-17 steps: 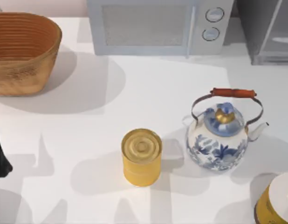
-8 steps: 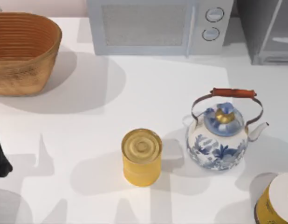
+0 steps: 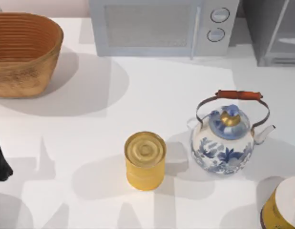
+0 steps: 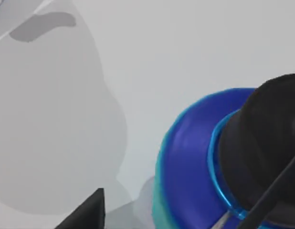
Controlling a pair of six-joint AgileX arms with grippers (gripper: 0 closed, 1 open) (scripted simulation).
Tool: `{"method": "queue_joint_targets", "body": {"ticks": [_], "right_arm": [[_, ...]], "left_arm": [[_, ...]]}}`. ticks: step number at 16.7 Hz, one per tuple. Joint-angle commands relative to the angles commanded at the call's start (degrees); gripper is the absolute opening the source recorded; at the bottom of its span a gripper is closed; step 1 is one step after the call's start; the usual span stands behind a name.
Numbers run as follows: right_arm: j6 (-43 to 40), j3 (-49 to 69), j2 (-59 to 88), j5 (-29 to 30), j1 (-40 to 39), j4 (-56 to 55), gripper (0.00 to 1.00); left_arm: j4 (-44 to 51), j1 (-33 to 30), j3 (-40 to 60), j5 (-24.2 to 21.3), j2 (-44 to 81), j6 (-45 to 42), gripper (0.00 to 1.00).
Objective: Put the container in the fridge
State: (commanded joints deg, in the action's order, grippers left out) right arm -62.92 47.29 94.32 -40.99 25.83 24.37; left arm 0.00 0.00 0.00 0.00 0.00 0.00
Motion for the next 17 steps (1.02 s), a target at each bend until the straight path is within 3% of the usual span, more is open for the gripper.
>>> {"method": "queue_joint_targets", "body": {"ticks": [5, 11, 17], "right_arm": [[3.9, -2.8, 2.8, 1.2, -3.2, -8.1, 1.0], [4.6, -3.2, 2.6, 1.3, -3.7, -8.7, 1.0], [4.6, -3.2, 2.6, 1.3, -3.7, -8.7, 0.55]], "left_arm": [[0.0, 0.0, 0.0, 0.0, 0.0, 0.0, 1.0], [0.0, 0.0, 0.0, 0.0, 0.0, 0.0, 1.0], [0.0, 0.0, 0.0, 0.0, 0.0, 0.0, 1.0]]}}
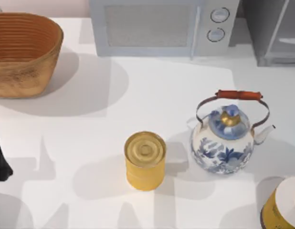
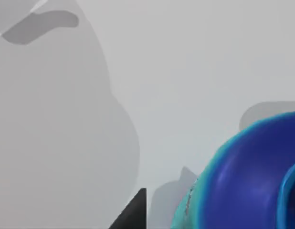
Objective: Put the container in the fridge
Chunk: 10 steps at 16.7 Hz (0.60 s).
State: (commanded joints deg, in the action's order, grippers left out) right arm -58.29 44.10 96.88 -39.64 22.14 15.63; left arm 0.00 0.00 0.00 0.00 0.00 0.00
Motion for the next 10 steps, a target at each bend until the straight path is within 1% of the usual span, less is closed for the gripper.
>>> {"method": "queue_joint_targets", "body": {"ticks": [7, 8, 10], "right_arm": [[0.0, 0.0, 0.0, 0.0, 0.0, 0.0, 0.03], [0.0, 0.0, 0.0, 0.0, 0.0, 0.0, 0.01], [0.0, 0.0, 0.0, 0.0, 0.0, 0.0, 0.01]], "left_arm": [[0.0, 0.0, 0.0, 0.0, 0.0, 0.0, 1.0], [0.0, 0.0, 0.0, 0.0, 0.0, 0.0, 1.0], [0.0, 0.0, 0.0, 0.0, 0.0, 0.0, 1.0]]}}
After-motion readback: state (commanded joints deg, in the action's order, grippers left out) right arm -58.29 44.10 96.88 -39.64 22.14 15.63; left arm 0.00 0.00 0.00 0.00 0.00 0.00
